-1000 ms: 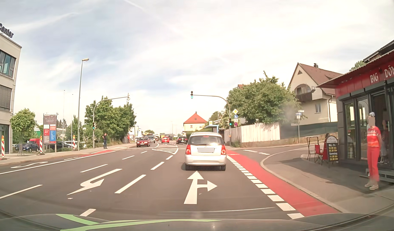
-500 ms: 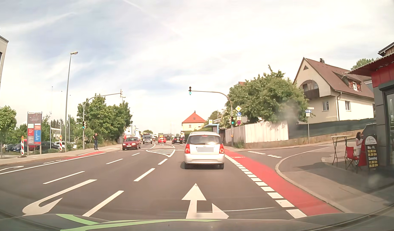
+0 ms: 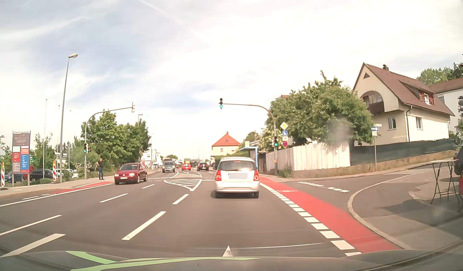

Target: Follow the waypoints while adhering to traffic rules and regulations

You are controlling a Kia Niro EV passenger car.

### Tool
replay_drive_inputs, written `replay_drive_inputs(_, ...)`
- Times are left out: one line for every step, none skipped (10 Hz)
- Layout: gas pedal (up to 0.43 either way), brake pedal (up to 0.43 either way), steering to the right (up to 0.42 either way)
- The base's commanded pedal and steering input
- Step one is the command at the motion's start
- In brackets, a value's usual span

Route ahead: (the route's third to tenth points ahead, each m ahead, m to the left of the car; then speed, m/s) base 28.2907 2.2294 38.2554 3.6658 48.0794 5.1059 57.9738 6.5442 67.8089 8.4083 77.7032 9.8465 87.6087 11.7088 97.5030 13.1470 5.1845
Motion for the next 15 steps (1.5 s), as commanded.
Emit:
replay_drive_inputs(0.169,0.0,0.006)
replay_drive_inputs(0.169,0.0,0.003)
replay_drive_inputs(0.177,0.0,0.0)
replay_drive_inputs(0.177,0.0,-0.001)
replay_drive_inputs(0.177,0.0,-0.001)
replay_drive_inputs(0.177,0.0,-0.002)
replay_drive_inputs(0.189,0.0,-0.002)
replay_drive_inputs(0.189,0.0,-0.004)
replay_drive_inputs(0.189,0.0,-0.005)
replay_drive_inputs(0.189,0.0,-0.006)
replay_drive_inputs(0.197,0.0,-0.006)
replay_drive_inputs(0.197,0.0,-0.006)
replay_drive_inputs(0.209,0.0,-0.007)
replay_drive_inputs(0.209,0.0,-0.009)
replay_drive_inputs(0.209,0.0,-0.01)
